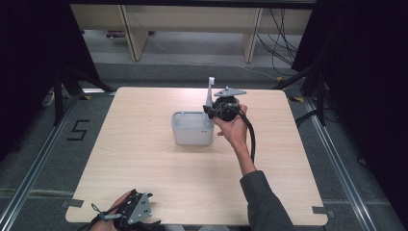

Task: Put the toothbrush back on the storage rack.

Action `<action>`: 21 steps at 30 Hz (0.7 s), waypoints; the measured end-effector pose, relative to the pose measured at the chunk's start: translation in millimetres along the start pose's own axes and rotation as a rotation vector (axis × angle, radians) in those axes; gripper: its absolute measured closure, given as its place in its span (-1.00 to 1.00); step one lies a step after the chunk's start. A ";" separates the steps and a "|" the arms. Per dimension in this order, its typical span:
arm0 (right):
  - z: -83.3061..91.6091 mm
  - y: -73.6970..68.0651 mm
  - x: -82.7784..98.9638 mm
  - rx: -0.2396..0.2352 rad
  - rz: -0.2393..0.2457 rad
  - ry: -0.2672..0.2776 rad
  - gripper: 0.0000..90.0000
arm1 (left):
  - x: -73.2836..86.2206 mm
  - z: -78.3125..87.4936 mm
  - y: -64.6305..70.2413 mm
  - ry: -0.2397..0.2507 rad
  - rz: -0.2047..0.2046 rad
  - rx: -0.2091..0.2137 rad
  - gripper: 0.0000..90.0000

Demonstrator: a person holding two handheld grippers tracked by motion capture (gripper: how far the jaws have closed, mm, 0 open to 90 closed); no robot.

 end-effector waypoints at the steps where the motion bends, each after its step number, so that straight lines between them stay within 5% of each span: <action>1: -0.8 -1.1 0.8 0.002 -0.008 0.000 0.48 | -0.1 -0.1 -0.1 0.002 -0.002 0.001 -0.66; 21: -15.2 -0.3 18.3 0.029 0.031 -0.035 0.48 | 0.1 -0.2 -0.1 -0.002 -0.005 0.000 -0.66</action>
Point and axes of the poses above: each handheld gripper's, and its own axes: z roughly backward along the jaws, x roughly out of its underside, y roughly to its right, the point moved 2 cm from there along -z, roughly forward along the jaws, and after that the axes turned 1 degree about y, right-handed, at the moved point
